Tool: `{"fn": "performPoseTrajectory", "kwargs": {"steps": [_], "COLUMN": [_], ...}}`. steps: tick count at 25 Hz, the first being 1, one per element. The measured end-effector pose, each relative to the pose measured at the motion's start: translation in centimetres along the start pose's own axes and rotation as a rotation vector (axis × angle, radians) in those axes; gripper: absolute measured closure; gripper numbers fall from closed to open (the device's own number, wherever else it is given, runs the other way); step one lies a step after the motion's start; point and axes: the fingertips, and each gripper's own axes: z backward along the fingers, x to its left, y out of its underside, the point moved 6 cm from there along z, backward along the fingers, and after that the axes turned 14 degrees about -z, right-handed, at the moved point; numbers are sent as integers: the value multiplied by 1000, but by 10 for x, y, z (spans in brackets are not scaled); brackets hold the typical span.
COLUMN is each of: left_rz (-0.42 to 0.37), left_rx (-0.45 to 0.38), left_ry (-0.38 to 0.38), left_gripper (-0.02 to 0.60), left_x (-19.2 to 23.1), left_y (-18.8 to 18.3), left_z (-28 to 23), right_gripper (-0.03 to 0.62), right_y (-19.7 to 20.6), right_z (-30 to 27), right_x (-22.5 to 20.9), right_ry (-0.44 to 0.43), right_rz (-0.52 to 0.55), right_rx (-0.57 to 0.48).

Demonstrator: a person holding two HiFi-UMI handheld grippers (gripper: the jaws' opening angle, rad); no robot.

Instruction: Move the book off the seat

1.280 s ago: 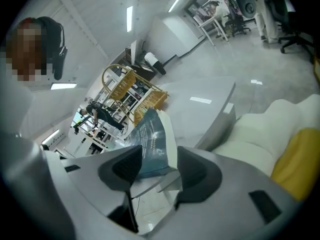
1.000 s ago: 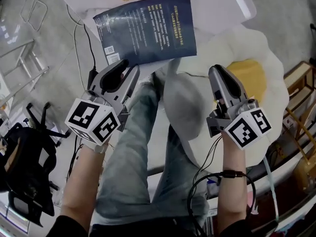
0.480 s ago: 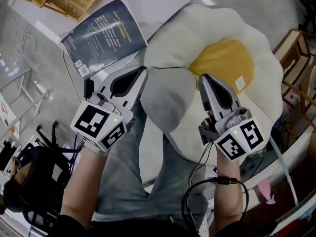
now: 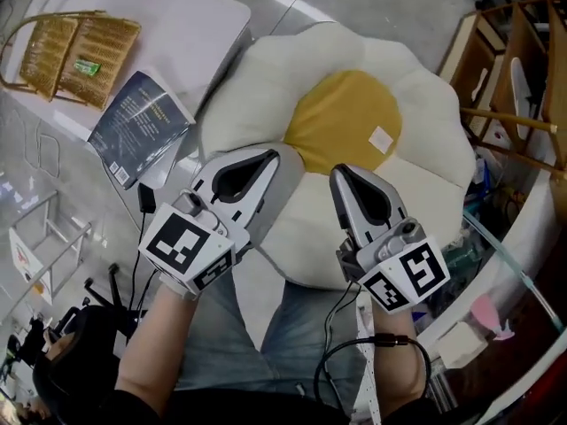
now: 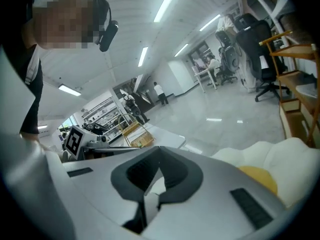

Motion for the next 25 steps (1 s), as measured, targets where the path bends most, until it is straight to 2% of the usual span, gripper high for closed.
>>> {"fn": "performPoseTrajectory", "kwargs": {"steps": [8, 15, 22, 25], "left_rz": [-147, -149, -236, -237], "left_rx": [-53, -67, -96, -107], "left_ry": [167, 254, 355, 390], "left_gripper": [574, 575, 575, 575], "left_x": [-90, -150, -209, -230], "left_y": [-83, -138, -202, -228], "left_z": [-27, -15, 5, 19], "right_gripper": [579, 579, 579, 579], "right_y": [-44, -87, -128, -139], "right_z": [84, 145, 194, 216], "right_x": [22, 55, 103, 126], "right_ry": [45, 65, 53, 62], "right_rz": [46, 63, 70, 73], "right_rx": [-122, -206, -268, -288]}}
